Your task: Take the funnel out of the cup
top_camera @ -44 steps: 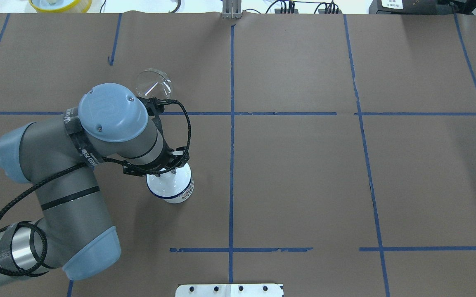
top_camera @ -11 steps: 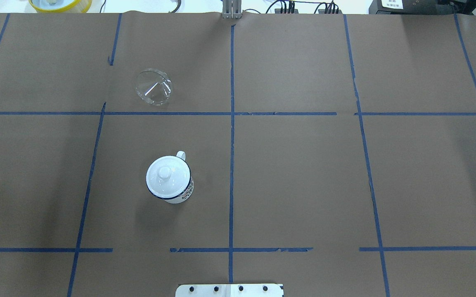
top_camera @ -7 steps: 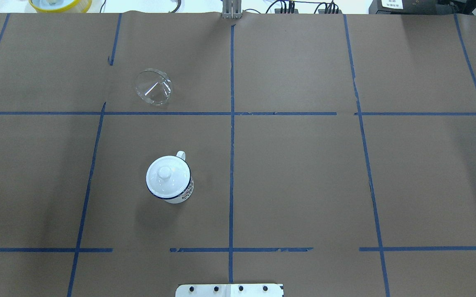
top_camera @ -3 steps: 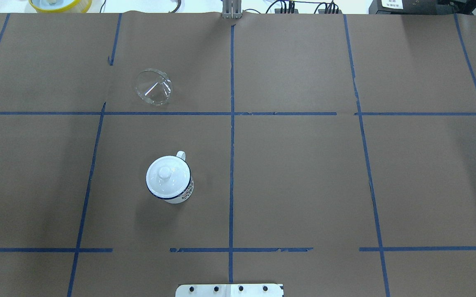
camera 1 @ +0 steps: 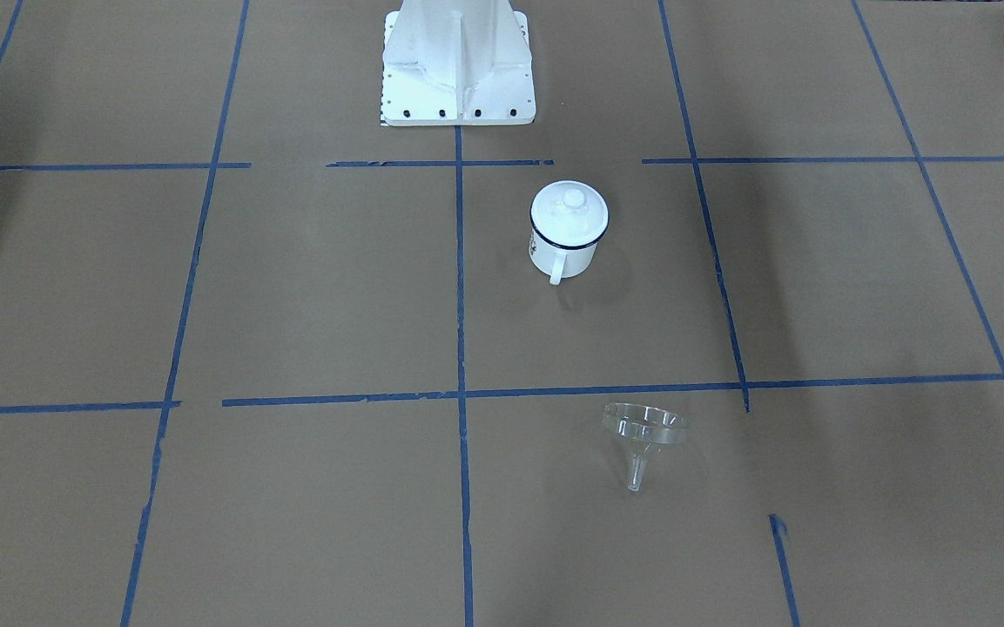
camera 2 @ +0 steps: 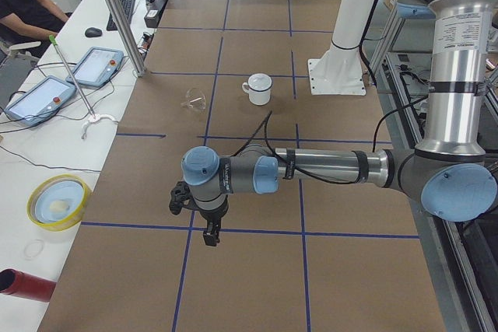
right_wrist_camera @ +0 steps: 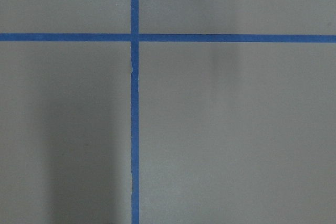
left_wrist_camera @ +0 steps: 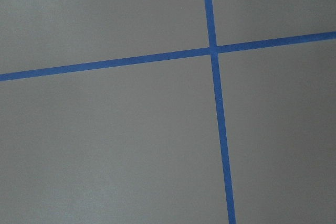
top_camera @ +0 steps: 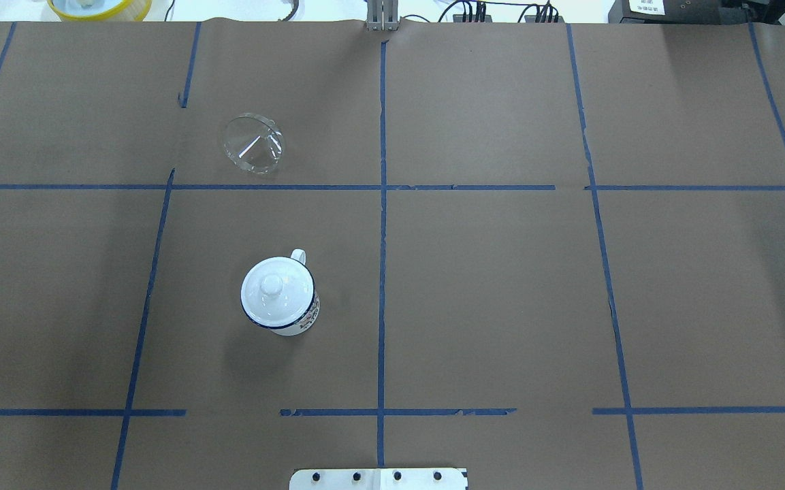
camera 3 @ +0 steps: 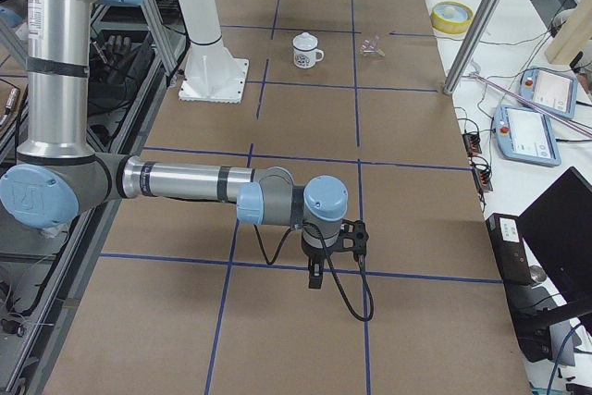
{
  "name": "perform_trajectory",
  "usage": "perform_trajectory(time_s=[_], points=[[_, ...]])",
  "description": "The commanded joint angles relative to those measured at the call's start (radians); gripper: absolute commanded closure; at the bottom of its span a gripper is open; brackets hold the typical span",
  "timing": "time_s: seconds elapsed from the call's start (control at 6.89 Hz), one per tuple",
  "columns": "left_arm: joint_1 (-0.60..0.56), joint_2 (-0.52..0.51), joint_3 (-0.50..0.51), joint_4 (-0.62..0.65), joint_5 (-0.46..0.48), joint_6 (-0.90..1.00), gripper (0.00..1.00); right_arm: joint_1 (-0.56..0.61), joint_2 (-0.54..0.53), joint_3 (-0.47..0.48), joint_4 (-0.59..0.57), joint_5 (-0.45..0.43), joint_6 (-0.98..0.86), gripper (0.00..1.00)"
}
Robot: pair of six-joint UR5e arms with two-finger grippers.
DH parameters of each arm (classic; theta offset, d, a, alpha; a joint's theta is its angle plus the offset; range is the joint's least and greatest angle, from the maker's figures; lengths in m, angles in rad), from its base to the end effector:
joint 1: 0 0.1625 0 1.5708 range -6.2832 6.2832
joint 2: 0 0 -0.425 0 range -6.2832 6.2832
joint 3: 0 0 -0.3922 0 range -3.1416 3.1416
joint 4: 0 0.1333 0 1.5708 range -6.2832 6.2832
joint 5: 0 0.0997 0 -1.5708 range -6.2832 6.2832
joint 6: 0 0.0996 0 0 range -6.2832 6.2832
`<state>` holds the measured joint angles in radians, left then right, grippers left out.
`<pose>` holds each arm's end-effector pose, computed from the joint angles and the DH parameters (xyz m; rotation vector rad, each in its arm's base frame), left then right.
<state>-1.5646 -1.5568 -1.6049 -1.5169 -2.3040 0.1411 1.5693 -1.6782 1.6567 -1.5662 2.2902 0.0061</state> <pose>-0.0636 -0.4837 0.6569 0.0172 0.7342 0.1282 0.0670 -0.4451 0.6701 -0.0189 -0.7193 0.0105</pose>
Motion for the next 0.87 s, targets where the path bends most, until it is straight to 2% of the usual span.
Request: perform_trajectory(time_s=[0.0,0.73], points=[[0.0,0.0,0.002,0.0,0.0,0.0,0.0,0.0,0.0,0.0,0.0,0.0,0.0,0.0],[-0.005,0.003,-0.004,-0.003,-0.048,0.002,0.0,0.0,0.0,0.0,0.0,0.0,0.0,0.0]])
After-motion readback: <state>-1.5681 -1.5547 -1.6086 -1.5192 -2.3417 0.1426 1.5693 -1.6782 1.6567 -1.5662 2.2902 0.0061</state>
